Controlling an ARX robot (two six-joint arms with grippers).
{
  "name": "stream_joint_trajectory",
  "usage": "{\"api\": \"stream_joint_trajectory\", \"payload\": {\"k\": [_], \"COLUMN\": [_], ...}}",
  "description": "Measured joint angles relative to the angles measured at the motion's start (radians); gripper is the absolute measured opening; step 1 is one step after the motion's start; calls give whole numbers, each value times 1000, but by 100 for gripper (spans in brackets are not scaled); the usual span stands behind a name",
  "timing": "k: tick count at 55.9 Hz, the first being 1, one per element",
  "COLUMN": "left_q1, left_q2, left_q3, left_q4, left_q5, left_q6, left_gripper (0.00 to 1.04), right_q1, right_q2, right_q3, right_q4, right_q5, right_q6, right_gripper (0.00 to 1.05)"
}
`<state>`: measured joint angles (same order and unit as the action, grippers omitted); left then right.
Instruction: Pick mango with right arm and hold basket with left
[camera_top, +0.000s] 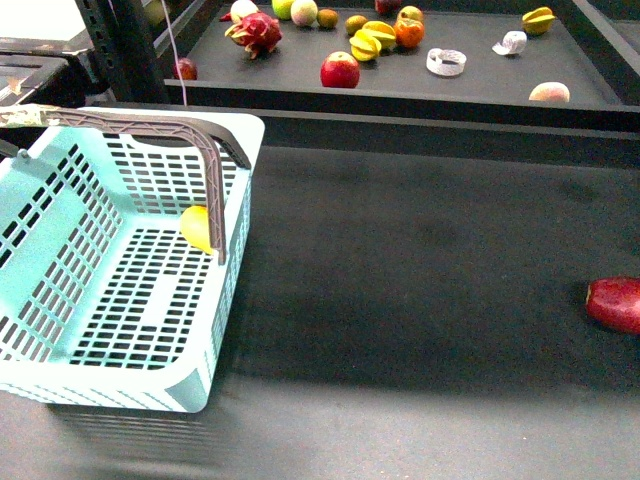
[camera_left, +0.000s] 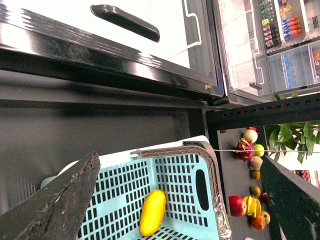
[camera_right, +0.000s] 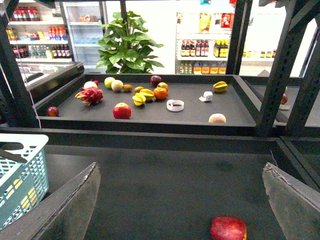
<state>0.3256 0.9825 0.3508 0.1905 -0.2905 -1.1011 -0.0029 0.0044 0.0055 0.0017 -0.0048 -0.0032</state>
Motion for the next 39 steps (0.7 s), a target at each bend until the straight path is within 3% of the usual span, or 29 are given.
{"api": "stream_joint_trajectory", "payload": {"k": [12, 14, 15, 19, 22, 28, 39], "left_q1": [1, 33, 40, 46, 11, -47, -141], "left_q2": [0, 19, 22, 20, -23, -132, -249], "left_q3": [-2, -42, -57, -176, -217, -250, -328], "left_q4": [3, 132, 179, 479, 580, 559, 518], "left_q5": [8, 169, 192, 500, 597, 554, 464], "left_q6": [10, 123, 140, 472, 683, 965, 1071], "left_gripper": [96, 91, 89, 74, 64, 42, 1], "right_q1": [0, 0, 0, 0, 0, 0, 0], "right_q2": [0, 0, 0, 0, 0, 0, 0], "right_q3": [0, 0, 0, 0, 0, 0, 0], "right_q4": [0, 0, 0, 0, 0, 0, 0], "right_q5": [0, 0, 0, 0, -1, 0, 0], "right_q6": [0, 0, 0, 0, 0, 0, 0], "right_gripper": [97, 97, 97, 97, 97, 97, 97]}}
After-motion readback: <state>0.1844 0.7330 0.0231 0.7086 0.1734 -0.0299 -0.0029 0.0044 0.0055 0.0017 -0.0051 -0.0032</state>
